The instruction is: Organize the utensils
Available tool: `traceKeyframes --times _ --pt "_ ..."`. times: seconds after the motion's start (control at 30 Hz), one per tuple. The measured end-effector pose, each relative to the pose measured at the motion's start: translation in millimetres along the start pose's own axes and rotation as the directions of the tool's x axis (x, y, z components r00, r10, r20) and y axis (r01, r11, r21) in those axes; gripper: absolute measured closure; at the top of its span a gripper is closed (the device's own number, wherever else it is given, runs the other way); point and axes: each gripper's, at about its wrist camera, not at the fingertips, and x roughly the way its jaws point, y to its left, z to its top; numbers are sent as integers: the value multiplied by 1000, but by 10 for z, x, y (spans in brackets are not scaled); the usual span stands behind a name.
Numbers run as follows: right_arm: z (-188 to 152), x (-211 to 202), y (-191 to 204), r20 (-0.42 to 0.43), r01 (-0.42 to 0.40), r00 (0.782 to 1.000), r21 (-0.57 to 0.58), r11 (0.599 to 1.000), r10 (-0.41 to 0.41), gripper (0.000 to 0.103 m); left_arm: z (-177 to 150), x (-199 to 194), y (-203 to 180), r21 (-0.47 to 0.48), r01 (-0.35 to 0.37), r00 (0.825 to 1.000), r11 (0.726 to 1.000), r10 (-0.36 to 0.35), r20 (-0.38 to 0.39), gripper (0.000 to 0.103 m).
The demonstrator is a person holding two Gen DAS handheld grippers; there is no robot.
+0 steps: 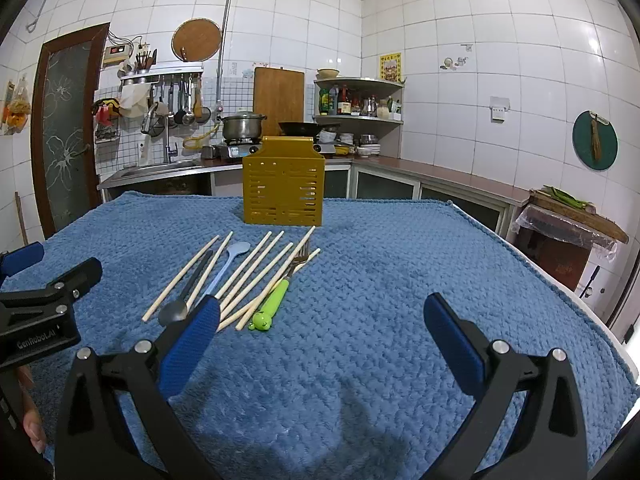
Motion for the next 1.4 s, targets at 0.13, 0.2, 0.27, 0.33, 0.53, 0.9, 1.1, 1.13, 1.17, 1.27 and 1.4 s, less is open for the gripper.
traceKeyframes --times 0.13,0.2,0.27,0.33,0.53,0.9,1.1,1.13,1.17,1.27,1.4 --pt "-7 -4 -1 1 0 1000 1 1000 0 4 -5 2 -6 -1 0 1000 1000 0 1 5" --pt "-3 -1 -7 0 1 1000 1 1000 -1 4 -2 2 -11 1 -1 1000 1000 1 1 5" --pt "4 -5 -14 0 -1 1000 1 1000 1 4 -1 5 -13 2 -1 1000 1000 1 0 5" --pt "4 -2 -14 0 0 1000 2 1000 0 4 -1 1 -10 1 -1 1000 1000 1 1 5" --pt "6 -2 -17 -1 -1 1000 1 1000 1 4 -17 6 -14 -2 1 1000 1000 -1 1 5" --pt "6 0 -20 -1 -1 1000 1 1000 1 4 -18 0 -17 -2 1 1000 1000 -1 3 5" --pt "14 6 -46 -1 1 1000 1 1000 -1 4 -16 -11 -10 -4 1 1000 1000 -1 4 5" --pt "14 5 -48 0 2 1000 2 1000 -2 4 -17 -10 -10 -5 2 1000 1000 -2 3 5" --pt "15 3 -47 -1 2 1000 2 1000 -2 4 -17 -12 -10 -7 1 1000 1000 -1 4 5" --pt "19 4 -55 -1 3 1000 2 1000 -3 4 -11 -24 -1 -6 1 1000 1000 -1 4 5" --pt "22 14 -66 2 4 1000 3 1000 -4 4 -6 -36 5 -8 0 1000 1000 0 10 5"
